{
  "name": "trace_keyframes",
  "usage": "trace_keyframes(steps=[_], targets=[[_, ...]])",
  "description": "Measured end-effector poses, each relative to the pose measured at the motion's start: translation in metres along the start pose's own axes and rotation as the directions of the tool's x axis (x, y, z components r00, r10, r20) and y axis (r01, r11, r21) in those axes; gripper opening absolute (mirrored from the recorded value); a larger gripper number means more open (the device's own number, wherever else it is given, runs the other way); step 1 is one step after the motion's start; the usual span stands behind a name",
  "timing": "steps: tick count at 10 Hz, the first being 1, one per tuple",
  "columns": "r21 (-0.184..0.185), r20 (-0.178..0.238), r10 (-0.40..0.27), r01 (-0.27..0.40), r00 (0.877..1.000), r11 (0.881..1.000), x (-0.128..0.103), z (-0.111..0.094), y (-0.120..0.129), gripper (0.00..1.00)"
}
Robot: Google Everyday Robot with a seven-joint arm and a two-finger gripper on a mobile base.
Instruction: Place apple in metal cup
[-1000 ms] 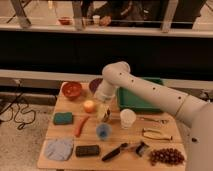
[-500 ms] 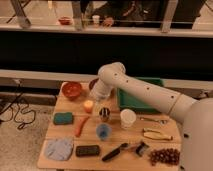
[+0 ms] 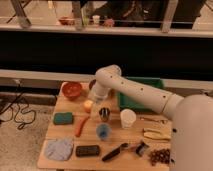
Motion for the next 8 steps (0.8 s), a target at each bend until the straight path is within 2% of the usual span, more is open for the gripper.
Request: trace_keyframes(steps=[2, 6, 8], targets=[[-0.013, 0.001, -0.005, 0.005, 1.000, 1.000, -0.002, 0.016, -0.008, 0.80], [-0.024, 0.016, -0.051, 0.052, 0.999, 0.998, -0.022, 0.034, -0.024, 0.80], [-0.029, 0.017, -0.056, 0.057, 0.998, 0.998, -0.011, 0.038, -0.030, 0.80]])
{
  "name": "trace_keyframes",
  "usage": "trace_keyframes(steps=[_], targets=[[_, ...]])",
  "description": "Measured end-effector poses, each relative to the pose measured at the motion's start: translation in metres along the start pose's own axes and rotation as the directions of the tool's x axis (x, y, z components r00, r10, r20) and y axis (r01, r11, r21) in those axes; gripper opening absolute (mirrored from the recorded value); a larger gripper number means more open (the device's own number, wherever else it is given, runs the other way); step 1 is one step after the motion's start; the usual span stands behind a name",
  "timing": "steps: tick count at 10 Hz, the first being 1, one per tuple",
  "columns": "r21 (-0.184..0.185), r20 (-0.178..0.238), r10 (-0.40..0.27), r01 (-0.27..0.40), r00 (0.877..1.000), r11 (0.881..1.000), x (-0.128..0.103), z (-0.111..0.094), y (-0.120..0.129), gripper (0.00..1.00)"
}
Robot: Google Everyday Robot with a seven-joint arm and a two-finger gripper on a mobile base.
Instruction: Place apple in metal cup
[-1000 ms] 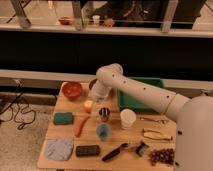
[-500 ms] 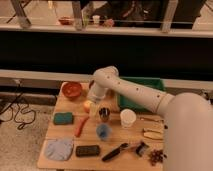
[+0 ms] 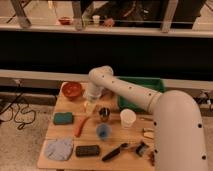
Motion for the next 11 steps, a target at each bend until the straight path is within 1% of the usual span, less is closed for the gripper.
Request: trace_keyframes(steps=[3, 4, 6, 7, 11], targets=[[0.002, -0.004, 0.002, -0.002, 1.000, 1.000, 0.011, 0.005, -0.009, 0.80], [-0.006, -0.007, 0.007, -0.007, 1.000, 1.000, 0.019, 0.008, -0.009, 0.80], [-0.014, -0.005, 0.011, -0.011, 1.000, 1.000, 0.024, 0.013, -0.010, 0.80], [-0.024, -0.005, 0.011, -0.012, 1.000, 1.000, 0.026, 0.015, -0.009, 0.80], [-0.049, 0.003, 0.000, 0.000, 1.000, 0.999, 0.029, 0.022, -0.005, 0.80]])
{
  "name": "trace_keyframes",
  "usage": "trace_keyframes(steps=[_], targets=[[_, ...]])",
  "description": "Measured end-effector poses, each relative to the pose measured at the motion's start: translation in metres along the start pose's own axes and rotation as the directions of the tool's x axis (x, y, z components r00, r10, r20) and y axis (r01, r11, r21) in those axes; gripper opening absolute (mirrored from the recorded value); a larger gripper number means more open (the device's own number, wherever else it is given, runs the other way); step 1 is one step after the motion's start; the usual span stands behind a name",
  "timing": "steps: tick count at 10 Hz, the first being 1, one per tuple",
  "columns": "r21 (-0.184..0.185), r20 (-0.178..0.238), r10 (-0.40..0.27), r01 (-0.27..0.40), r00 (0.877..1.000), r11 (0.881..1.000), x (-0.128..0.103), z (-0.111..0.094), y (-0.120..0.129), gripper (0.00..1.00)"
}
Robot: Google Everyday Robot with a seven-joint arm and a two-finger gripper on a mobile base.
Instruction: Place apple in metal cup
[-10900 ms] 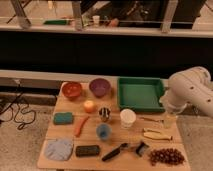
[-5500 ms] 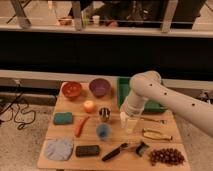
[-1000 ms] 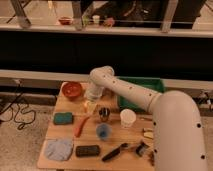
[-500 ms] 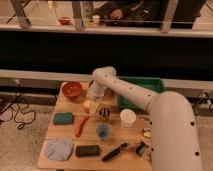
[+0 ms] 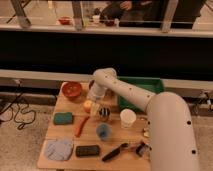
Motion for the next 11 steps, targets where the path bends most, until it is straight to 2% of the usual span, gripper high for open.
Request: trace_keyframes(steps=[2, 7, 9, 11], targets=[[-0.015, 0.006, -0.009, 0.009, 1.000, 1.000, -0.001, 0.004, 0.002, 0.76], [-0.042, 0.022, -0.019, 0.020, 1.000, 0.999, -0.003, 0.012, 0.006, 0.24], [-0.045, 0.025, -0.020, 0.021, 0.999, 0.999, -0.003, 0.012, 0.007, 0.07], [-0.038, 0.038, -0.031, 0.033, 0.999, 0.999, -0.010, 0.002, 0.009, 0.05]])
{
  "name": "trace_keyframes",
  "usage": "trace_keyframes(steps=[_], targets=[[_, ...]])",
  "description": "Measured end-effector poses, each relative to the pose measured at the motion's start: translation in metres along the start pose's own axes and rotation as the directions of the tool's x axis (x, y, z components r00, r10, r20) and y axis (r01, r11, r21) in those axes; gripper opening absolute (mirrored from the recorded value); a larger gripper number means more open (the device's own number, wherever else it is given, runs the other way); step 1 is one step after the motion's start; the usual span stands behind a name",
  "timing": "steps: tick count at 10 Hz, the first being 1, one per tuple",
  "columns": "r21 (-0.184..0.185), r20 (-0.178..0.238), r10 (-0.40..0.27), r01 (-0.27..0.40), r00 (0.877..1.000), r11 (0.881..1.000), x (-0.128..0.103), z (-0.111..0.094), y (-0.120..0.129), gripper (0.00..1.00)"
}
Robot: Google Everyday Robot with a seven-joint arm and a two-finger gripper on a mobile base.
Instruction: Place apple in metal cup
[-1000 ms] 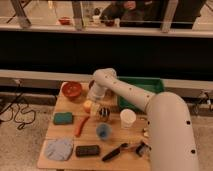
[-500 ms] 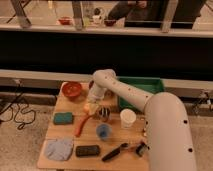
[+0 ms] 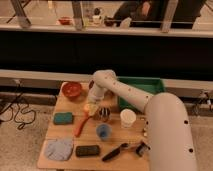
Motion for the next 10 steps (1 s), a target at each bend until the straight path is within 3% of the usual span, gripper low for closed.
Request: trace_keyframes(steps=[2, 5, 10], targets=[[0.036, 0.021, -0.011, 0.011, 1.000, 0.999, -0.009, -0.024, 0.000, 0.05], [0.072, 0.038, -0.029, 0.026, 0.999, 0.997, -0.016, -0.039, -0.002, 0.05], [0.146, 0.066, -0.009, -0.001, 0.998, 0.989, -0.004, -0.070, -0.010, 0.05]])
